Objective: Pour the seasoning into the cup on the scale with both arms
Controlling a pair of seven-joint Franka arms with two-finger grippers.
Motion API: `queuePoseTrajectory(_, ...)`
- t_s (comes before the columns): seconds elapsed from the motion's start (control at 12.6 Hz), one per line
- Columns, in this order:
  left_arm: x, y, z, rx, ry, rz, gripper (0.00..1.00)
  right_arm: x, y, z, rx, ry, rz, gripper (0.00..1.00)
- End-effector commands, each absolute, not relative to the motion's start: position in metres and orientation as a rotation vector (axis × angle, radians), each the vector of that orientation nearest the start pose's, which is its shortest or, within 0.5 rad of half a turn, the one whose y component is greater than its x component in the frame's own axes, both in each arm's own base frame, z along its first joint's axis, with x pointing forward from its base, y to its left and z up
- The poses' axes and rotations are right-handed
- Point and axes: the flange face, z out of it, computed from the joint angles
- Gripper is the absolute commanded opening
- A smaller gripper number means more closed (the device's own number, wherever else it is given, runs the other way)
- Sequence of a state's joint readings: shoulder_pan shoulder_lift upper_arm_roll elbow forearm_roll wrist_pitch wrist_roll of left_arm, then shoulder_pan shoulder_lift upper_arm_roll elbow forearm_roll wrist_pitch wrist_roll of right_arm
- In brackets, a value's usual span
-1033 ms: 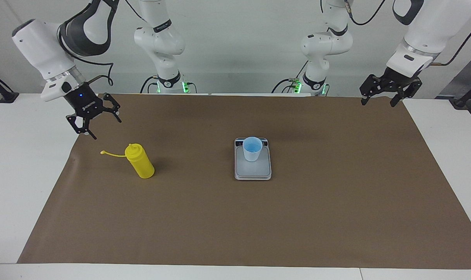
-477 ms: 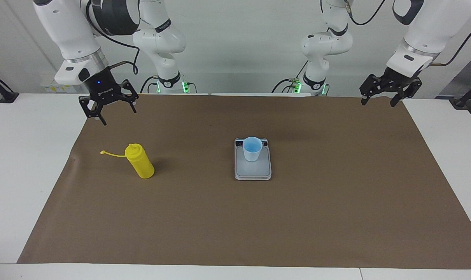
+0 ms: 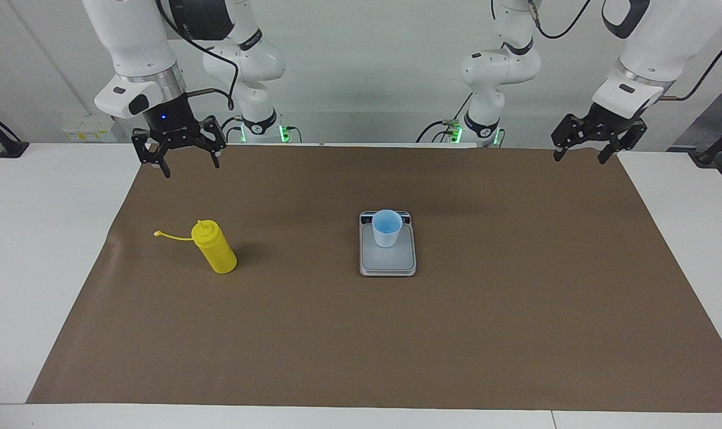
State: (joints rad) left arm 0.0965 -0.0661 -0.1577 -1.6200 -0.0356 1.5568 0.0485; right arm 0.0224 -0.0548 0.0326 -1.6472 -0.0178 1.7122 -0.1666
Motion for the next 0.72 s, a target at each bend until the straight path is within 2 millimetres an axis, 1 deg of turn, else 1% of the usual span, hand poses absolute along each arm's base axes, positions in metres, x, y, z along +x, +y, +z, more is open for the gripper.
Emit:
queuePoseTrajectory(0.0,0.522,-0.037,0.636,-3.169,0.17,-0.005,1.0,0.563,0.035,0.651,-3.181,-0.235,-0.166,1.0)
queuePoseTrajectory(0.08,0.522,-0.037,0.635,-3.169,0.17,-0.003,1.0,0.563,0.034,0.654,-3.181,-0.227,-0.157,1.0)
queuePoseTrajectory(0.24,0.522,-0.037,0.635,-3.169,0.17,-0.003,1.0,0.557,0.031,0.656,-3.202,-0.22,-0.111,1.0)
queuePoseTrajectory(0.4,0.522,-0.037,0.635,-3.169,0.17,-0.003,1.0,0.549,0.026,0.675,-3.197,-0.201,-0.068,1.0)
queuePoseTrajectory(0.48,0.522,-0.037,0.635,-3.169,0.17,-0.003,1.0,0.547,0.026,0.677,-3.193,-0.195,-0.054,1.0)
queuePoseTrajectory(0.56,0.522,-0.037,0.635,-3.169,0.17,-0.003,1.0,0.545,0.025,0.678,-3.191,-0.13,-0.043,1.0)
queuePoseTrajectory(0.64,0.522,-0.037,0.635,-3.169,0.17,-0.003,1.0,0.542,0.022,0.681,-3.188,0.009,-0.048,1.0)
